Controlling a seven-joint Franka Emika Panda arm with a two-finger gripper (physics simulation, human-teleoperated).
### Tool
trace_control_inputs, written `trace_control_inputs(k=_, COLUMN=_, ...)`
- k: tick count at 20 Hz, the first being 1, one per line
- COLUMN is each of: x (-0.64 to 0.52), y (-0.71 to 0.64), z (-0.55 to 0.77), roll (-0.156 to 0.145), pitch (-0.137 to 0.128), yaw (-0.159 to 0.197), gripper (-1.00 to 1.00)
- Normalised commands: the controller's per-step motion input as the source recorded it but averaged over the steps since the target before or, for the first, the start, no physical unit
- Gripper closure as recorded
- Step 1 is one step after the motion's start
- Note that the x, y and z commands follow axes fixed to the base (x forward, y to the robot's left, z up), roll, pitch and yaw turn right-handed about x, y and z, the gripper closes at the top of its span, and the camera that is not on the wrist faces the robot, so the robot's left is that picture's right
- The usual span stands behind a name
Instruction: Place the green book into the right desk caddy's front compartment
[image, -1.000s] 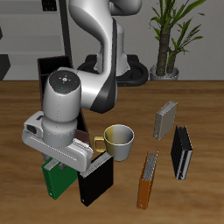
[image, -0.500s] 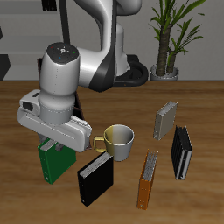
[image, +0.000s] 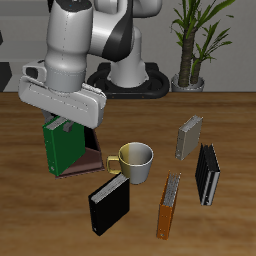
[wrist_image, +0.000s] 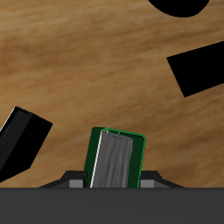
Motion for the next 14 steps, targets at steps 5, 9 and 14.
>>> trace_control_inputs(k=5, x=-0.45, y=0.27, z=0.58, roll=0.035, pitch=-0.078, yaw=0.022, gripper=1.00)
trace_control_inputs(k=9, x=-0.43, y=0.29, z=0.46, roll=0.050, pitch=-0.054, yaw=0.056, gripper=1.00)
trace_control_inputs(k=14, x=-0.44, y=0.38, z=0.23, roll=0.031, pitch=0.005, yaw=0.038, gripper=1.00)
